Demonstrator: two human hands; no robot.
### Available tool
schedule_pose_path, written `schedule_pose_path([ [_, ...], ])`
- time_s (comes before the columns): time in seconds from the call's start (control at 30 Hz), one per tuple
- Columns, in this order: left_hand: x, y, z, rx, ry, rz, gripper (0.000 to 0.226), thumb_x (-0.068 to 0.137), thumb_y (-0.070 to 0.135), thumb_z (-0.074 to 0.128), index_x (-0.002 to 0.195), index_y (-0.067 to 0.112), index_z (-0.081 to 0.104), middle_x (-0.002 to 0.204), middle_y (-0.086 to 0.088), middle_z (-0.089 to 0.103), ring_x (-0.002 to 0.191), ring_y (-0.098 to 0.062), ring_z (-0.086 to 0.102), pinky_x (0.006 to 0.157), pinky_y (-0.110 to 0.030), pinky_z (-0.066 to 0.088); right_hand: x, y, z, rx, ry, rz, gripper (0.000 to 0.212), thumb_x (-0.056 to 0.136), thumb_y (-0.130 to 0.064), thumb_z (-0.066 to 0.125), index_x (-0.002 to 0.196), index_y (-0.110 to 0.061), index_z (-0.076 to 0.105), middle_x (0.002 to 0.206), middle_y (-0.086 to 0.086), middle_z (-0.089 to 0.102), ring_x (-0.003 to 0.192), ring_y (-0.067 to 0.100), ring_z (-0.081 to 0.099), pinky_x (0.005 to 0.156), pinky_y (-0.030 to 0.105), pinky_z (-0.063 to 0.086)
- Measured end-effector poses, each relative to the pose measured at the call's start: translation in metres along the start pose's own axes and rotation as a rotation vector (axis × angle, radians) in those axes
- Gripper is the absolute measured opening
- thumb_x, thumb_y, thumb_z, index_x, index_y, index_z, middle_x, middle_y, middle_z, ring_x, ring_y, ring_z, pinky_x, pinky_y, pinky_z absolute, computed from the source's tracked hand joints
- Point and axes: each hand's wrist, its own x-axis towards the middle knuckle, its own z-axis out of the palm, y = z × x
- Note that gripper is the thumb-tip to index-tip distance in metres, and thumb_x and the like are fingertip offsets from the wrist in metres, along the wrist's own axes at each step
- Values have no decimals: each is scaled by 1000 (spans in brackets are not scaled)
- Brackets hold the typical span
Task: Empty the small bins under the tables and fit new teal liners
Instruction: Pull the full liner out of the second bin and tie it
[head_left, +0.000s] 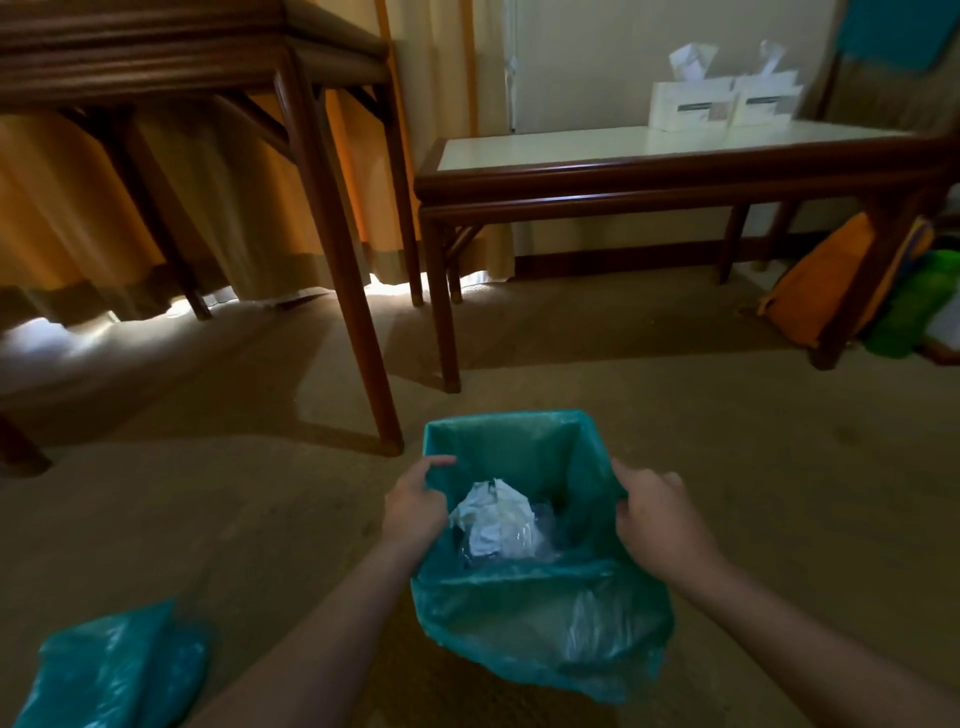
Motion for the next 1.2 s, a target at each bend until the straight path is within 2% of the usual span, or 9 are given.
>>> schedule_pose_path([
  [0.23,-7,6,11,11,-34,3,57,92,-6,39,108,43,61,131,-9,60,60,-20,60,44,-24,45,-12,-8,-7,-10,38,54,47,95,-28,53,140,-34,41,88,-4,62,68,11,59,54,23,45],
  [0.4,-24,7,13,-4,-54,-9,57,92,-7,39,115,38,64,127,-6,63,55,-13,58,41,-17,42,-13,-10,7,197,-31,84,86,93,-15,64,158,-27,10,139,5,52,114,19,57,90,31,50],
  [0.47,-27,7,12,-5,-78,4,57,92,-8,38,116,37,63,125,-7,64,54,-12,56,40,-16,40,-8,-2,13,301,-42,158,89,93,-12,63,159,-26,4,132,7,57,97,19,62,79,31,54],
  [0.6,-31,6,12,-1,-67,19,59,93,-9,38,127,35,58,132,-8,61,57,-10,55,38,-12,37,3,11,20,306,-49,328,14,95,-16,59,107,-10,63,103,15,69,69,18,54,61,30,43],
  [0.67,-31,5,12,-2,-54,32,59,94,-5,41,133,37,54,136,-3,57,63,-10,59,44,-13,42,1,18,21,332,-118,349,22,96,-22,58,79,-10,66,83,11,69,63,19,58,59,29,44],
  [0.83,-37,7,2,-63,145,173,52,101,29,55,151,26,39,136,3,60,115,-14,61,93,-31,48,-1,21,15,633,-161,466,67,83,-74,53,112,-16,71,111,9,72,99,28,70,92,40,53],
  [0.97,-22,-14,1,-124,-6,-198,56,100,52,43,149,25,38,132,-8,57,110,-26,60,93,-44,52,0,34,13,995,-299,551,70,92,-73,35,113,-17,70,104,18,76,94,36,74,85,44,59],
  [1.1,-34,-19,3,-177,-255,-224,25,108,41,32,124,31,47,112,-5,60,92,-22,65,71,-36,56,-2,58,33,980,-358,668,65,101,-54,32,120,-2,66,108,26,72,96,36,71,96,58,53],
  [1.2,-39,-26,0,-229,-384,-357,46,105,53,27,113,19,58,103,-14,69,86,-27,70,63,-35,55,-8,70,44,925,-427,705,63,101,-50,32,120,1,65,113,27,71,106,42,69,97,61,50],
])
